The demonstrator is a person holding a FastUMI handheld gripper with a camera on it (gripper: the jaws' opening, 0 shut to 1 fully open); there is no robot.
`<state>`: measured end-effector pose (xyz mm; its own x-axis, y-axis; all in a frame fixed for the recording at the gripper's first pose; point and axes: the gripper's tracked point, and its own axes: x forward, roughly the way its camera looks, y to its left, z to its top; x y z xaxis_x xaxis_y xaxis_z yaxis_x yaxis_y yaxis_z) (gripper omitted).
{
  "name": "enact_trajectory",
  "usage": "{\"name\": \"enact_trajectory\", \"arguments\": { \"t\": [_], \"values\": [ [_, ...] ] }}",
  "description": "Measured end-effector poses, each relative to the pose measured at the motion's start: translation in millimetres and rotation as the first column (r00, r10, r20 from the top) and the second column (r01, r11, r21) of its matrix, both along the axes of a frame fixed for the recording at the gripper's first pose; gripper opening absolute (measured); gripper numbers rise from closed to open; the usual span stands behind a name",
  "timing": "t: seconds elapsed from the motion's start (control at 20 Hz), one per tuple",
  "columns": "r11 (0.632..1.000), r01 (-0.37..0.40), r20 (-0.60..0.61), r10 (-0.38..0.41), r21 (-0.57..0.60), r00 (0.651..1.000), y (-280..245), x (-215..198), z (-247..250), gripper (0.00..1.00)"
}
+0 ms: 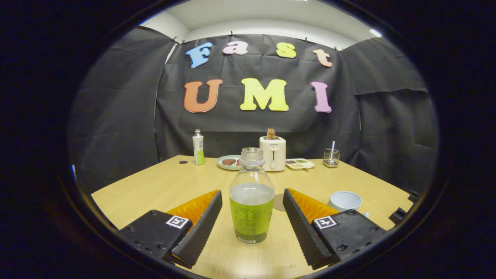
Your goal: Take the bottle from table, then pour the juice into the cup, finally place the bottle on the coaster
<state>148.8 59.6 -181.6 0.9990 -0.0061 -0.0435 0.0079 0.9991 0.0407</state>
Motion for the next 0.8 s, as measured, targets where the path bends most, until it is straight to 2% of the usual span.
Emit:
{"name": "enact_trajectory", "arguments": {
  "t": [0.25, 0.3, 0.35, 0.6, 0.75, 0.8],
  "values": [
    [1.000, -0.006, -0.006, 0.006, 0.005, 1.000, 10, 32, -9, 1.00],
    [1.000, -0.014, 0.005, 0.014, 0.000, 1.000, 11, 35, -12, 0.97],
    [1.000, -0.007, 0.011, 0.007, 0.004, 1.000, 9, 33, -9, 0.83],
    [0.997, 0.003, 0.005, -0.004, 0.074, 1.000, -2, 32, -9, 0.81],
    [0.990, -0.064, 0.034, 0.060, 0.122, 0.998, 7, 29, 1, 0.80],
    [0.991, -0.060, 0.027, 0.057, 0.119, 0.998, 5, 28, 0, 0.80]
  ]
}}
